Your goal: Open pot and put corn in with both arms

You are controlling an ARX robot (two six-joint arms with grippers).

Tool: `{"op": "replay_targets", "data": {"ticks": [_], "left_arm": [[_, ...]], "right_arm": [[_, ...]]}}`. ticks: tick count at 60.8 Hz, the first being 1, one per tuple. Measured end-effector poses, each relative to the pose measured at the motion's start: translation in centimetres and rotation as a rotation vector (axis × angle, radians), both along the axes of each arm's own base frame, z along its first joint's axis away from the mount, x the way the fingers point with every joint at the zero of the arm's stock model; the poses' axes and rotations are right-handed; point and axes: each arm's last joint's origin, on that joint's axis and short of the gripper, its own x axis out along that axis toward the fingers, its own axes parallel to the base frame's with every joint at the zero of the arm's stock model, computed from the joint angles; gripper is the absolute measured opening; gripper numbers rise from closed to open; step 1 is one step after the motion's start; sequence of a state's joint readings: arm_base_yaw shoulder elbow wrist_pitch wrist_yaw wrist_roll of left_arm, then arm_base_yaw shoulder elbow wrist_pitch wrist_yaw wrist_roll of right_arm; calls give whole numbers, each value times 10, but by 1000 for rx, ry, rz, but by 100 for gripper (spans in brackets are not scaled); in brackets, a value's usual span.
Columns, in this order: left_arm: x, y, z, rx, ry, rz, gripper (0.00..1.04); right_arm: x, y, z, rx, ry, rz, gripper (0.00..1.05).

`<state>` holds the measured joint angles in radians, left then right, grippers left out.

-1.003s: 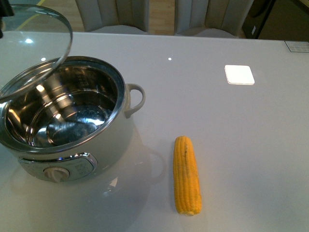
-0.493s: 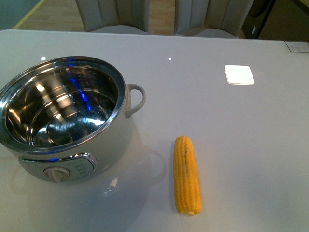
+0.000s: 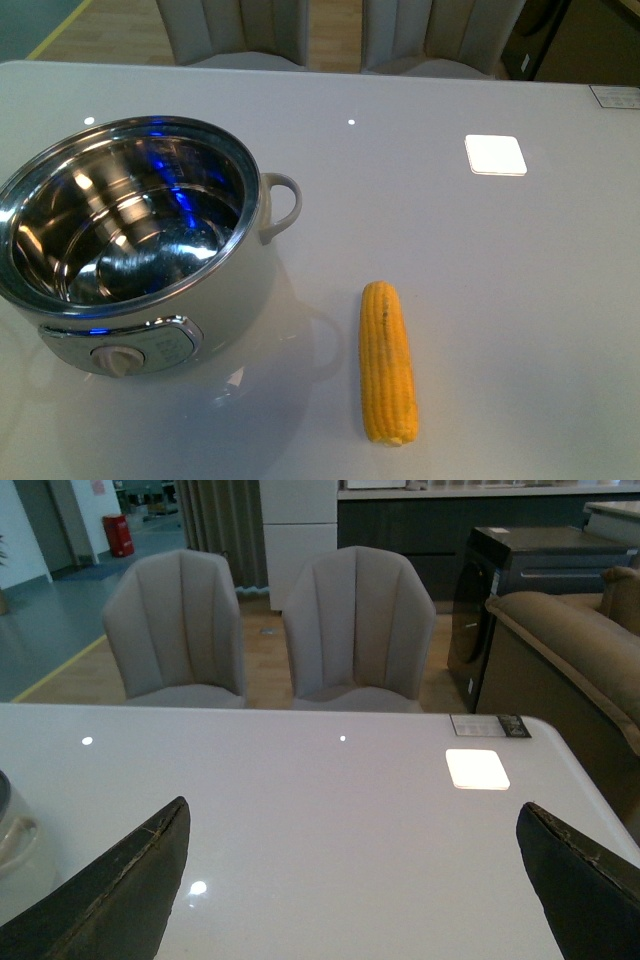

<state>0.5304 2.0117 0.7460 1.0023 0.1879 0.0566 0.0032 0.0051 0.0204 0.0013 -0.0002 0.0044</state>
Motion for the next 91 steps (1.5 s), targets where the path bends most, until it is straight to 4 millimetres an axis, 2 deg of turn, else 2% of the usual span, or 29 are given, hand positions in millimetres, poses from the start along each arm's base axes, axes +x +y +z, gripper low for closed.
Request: {"op": "replay_targets", "data": {"ticks": [11, 23, 52, 70, 91], "left_arm": [[2, 20, -19, -10, 18, 44, 41], [2, 27, -43, -9, 39, 56, 41], [7, 25, -99, -18, 57, 6, 41], [19, 20, -121, -14, 33, -45, 41], [21, 19, -150, -29, 51, -58, 41]], "right_arm": [[0, 0, 0, 0, 0, 0, 96], [0, 0, 0, 0, 0, 0, 96], [0, 0, 0, 0, 0, 0, 96], [0, 0, 0, -1, 0, 0, 96], [0, 0, 0, 0, 0, 0, 96]]}}
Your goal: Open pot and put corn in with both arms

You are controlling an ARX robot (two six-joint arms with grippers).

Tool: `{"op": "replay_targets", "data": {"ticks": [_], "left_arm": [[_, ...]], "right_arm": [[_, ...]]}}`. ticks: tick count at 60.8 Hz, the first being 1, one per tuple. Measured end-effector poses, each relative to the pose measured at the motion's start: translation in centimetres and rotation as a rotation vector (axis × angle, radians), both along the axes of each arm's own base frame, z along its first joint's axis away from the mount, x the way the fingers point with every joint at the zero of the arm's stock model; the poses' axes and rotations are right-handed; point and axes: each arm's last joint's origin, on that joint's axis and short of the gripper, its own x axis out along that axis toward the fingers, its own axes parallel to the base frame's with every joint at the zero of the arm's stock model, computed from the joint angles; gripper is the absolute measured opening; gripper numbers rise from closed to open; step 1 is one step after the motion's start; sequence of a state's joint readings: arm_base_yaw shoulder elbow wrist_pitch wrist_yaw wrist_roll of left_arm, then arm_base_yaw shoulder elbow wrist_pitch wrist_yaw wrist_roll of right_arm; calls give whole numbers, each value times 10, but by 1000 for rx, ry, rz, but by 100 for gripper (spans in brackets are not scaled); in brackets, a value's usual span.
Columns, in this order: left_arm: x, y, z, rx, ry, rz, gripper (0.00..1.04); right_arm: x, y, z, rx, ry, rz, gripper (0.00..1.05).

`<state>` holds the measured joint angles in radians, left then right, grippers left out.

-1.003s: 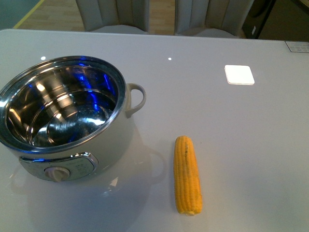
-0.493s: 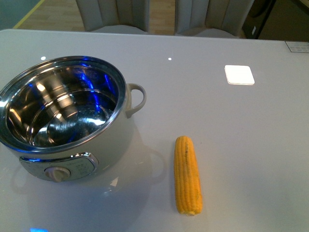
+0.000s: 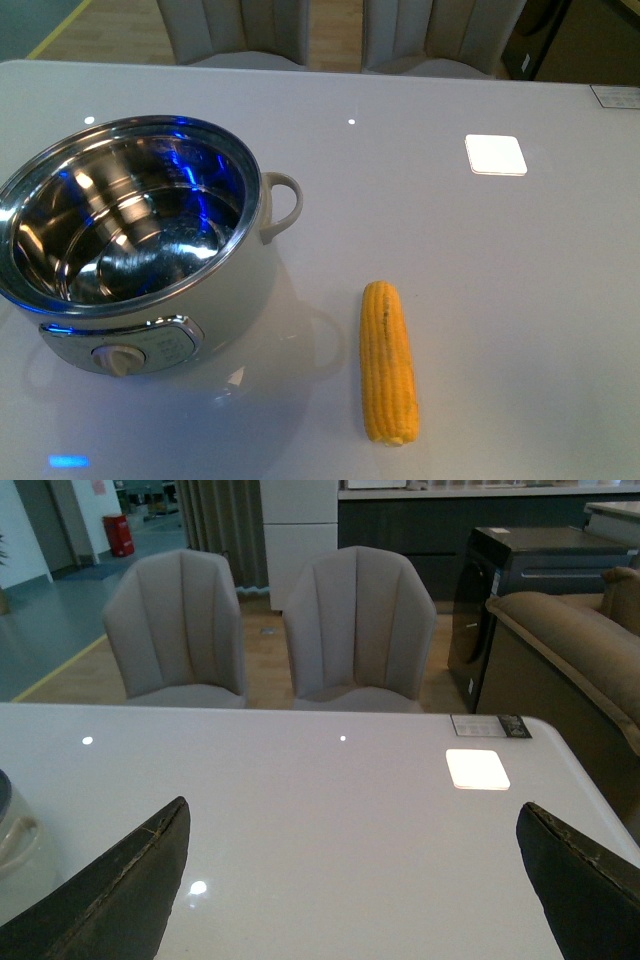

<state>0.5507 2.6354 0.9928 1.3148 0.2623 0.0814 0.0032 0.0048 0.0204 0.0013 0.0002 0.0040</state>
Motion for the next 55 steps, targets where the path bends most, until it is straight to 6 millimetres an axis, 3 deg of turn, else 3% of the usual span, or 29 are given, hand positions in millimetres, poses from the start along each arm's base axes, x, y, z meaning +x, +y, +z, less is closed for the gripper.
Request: {"op": "replay_targets", "data": {"ticks": [26, 45, 47, 55], "left_arm": [[-3, -2, -16, 1, 3, 5, 43], [0, -4, -14, 13, -4, 13, 96], [1, -4, -13, 15, -6, 14, 100], [1, -4, 2, 26, -26, 16, 98]], "right_arm": [[0, 0, 0, 0, 0, 0, 96], [0, 0, 0, 0, 0, 0, 96], [0, 0, 0, 0, 0, 0, 96], [0, 0, 0, 0, 0, 0, 96]]}}
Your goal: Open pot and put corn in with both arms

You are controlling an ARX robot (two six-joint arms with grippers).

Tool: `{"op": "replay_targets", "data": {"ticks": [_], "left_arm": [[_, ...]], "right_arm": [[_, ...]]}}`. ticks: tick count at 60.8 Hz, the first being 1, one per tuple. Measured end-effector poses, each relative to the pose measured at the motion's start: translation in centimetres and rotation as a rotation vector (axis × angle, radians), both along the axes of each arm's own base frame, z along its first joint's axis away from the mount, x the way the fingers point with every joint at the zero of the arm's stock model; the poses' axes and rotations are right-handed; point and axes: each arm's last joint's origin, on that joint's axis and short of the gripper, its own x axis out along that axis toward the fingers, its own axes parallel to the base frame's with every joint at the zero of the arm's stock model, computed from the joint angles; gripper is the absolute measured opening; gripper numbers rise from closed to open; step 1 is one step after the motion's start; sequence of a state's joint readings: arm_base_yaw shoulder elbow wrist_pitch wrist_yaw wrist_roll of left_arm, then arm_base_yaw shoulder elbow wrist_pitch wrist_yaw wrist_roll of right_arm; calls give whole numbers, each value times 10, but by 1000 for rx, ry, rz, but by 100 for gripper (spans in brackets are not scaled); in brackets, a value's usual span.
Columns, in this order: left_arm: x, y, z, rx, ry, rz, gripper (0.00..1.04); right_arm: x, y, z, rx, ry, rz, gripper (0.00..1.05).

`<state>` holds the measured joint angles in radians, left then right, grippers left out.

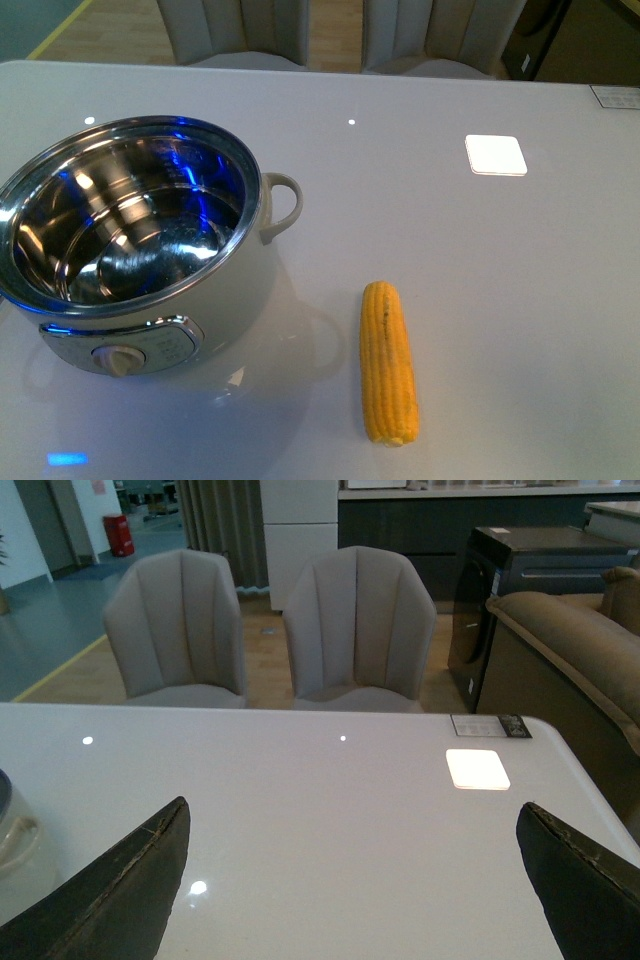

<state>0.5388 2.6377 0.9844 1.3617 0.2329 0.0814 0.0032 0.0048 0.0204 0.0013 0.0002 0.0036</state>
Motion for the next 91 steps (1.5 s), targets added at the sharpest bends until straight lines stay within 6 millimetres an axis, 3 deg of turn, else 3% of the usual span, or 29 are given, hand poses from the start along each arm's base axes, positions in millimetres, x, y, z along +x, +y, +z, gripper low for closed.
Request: {"op": "replay_targets", "data": {"ticks": [13, 20, 26, 36, 40, 60, 80, 91], "left_arm": [[-2, 4, 49, 35, -75, 8, 98], [-15, 9, 80, 35, -104, 14, 98], [-40, 3, 116, 17, -139, -19, 98], [-72, -18, 149, 11, -178, -78, 98], [-94, -36, 164, 3, -182, -120, 98], [-150, -83, 195, -10, -177, -170, 98], [-175, -116, 210, 12, -151, -203, 98], [-194, -130, 209, -43, -114, -194, 98]], "right_arm": [[0, 0, 0, 0, 0, 0, 96], [0, 0, 0, 0, 0, 0, 96], [0, 0, 0, 0, 0, 0, 96], [0, 0, 0, 0, 0, 0, 96], [0, 0, 0, 0, 0, 0, 96], [0, 0, 0, 0, 0, 0, 96], [0, 0, 0, 0, 0, 0, 96], [0, 0, 0, 0, 0, 0, 96]]}}
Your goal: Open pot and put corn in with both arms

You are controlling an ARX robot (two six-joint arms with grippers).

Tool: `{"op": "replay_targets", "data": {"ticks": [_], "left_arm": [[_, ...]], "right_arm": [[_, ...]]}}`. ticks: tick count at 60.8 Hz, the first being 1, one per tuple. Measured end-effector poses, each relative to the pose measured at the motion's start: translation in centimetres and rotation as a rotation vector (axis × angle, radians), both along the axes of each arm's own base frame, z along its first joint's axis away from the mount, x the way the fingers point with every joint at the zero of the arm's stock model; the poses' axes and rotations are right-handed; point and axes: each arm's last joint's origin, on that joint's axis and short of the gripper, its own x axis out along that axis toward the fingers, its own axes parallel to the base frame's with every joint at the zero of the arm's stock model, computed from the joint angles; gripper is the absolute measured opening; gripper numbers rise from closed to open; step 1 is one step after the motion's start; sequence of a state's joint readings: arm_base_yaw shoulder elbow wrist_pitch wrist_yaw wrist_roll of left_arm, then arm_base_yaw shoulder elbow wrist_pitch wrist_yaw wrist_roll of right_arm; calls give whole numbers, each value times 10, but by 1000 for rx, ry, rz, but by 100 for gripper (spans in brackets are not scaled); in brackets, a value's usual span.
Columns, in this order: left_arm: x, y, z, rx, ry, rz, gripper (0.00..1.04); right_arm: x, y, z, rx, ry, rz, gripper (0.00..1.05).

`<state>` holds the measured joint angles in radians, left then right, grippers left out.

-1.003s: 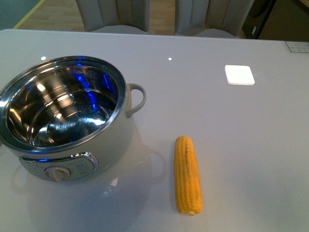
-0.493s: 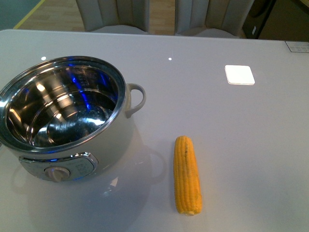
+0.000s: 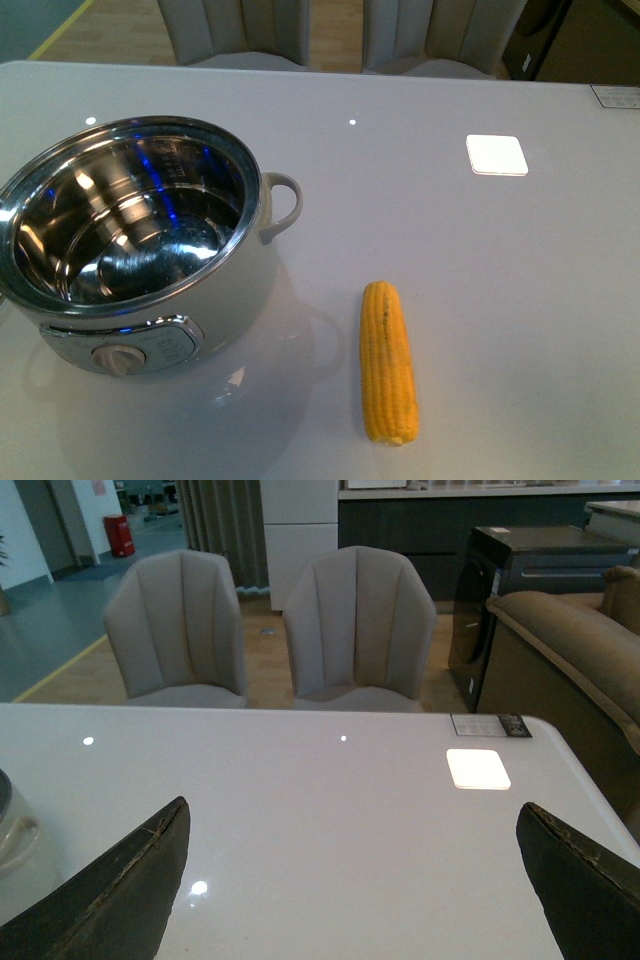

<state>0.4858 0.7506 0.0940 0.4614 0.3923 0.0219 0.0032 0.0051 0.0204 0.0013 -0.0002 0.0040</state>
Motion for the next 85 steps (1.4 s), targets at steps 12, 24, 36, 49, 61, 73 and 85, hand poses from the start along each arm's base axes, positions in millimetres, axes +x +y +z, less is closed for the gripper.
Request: {"op": "replay_targets", "data": {"ticks": [12, 24, 36, 49, 61, 73, 85], "left_arm": [[-6, -4, 1, 6, -11, -1, 98], [-6, -4, 1, 6, -11, -1, 98], [-10, -17, 1, 63, -159, -76, 71], [-17, -35, 6, 70, -181, -79, 31], [-22, -45, 7, 67, -188, -82, 4], [-26, -55, 7, 67, -186, -58, 4], [-30, -60, 7, 65, -189, -87, 4]], "right_arm": [[0, 0, 0, 0, 0, 0, 96], [0, 0, 0, 0, 0, 0, 96], [0, 0, 0, 0, 0, 0, 96], [0, 0, 0, 0, 0, 0, 96], [0, 0, 0, 0, 0, 0, 96], [0, 0, 0, 0, 0, -1, 96], [0, 0, 0, 0, 0, -1, 96]]}}
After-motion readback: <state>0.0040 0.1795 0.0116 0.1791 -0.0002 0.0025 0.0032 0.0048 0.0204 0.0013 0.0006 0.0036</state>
